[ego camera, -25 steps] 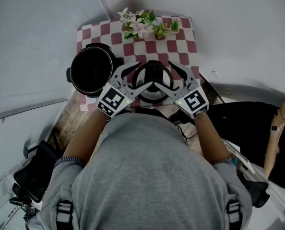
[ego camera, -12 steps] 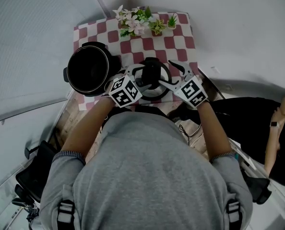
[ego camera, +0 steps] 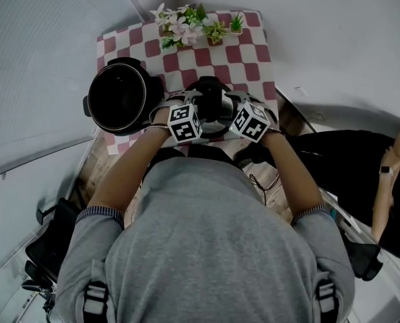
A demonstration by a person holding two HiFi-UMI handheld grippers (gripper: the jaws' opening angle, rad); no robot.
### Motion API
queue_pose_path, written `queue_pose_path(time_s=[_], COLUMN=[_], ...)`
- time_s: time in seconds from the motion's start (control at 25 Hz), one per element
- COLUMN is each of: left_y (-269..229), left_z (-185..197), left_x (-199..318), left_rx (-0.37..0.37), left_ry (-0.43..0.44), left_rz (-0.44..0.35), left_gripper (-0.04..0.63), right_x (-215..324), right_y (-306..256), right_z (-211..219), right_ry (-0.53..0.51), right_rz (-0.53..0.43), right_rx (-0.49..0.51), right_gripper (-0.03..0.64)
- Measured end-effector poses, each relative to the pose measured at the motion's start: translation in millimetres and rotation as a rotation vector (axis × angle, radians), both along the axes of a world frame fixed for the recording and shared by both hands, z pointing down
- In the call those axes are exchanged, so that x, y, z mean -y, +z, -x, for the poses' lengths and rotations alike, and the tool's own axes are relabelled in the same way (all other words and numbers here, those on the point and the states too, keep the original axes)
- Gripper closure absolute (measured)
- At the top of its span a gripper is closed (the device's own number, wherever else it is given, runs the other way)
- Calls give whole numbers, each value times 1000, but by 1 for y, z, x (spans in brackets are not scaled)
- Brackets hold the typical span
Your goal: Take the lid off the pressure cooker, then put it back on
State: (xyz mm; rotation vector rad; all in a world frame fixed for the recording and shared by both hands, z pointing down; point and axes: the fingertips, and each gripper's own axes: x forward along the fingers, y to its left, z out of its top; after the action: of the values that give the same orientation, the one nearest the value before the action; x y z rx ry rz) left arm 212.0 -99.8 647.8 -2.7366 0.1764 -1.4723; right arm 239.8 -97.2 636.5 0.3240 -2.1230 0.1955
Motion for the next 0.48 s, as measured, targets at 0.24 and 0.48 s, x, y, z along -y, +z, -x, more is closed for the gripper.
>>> queue_pose_path(time_s=[0.24,0.48], left_y=[36,49], left_z=[5,3], left_x=[-1,-1], left_rx=[85,98], left_ry=[24,40], left_rz=[42,70], left_gripper=[264,265], right_x=[-10,-9], right_y=[41,61], right_z=[7,16], right_ry=[-91,-142], right_rz=[19,31], right_rx=[-125,-173], right_gripper=[251,269])
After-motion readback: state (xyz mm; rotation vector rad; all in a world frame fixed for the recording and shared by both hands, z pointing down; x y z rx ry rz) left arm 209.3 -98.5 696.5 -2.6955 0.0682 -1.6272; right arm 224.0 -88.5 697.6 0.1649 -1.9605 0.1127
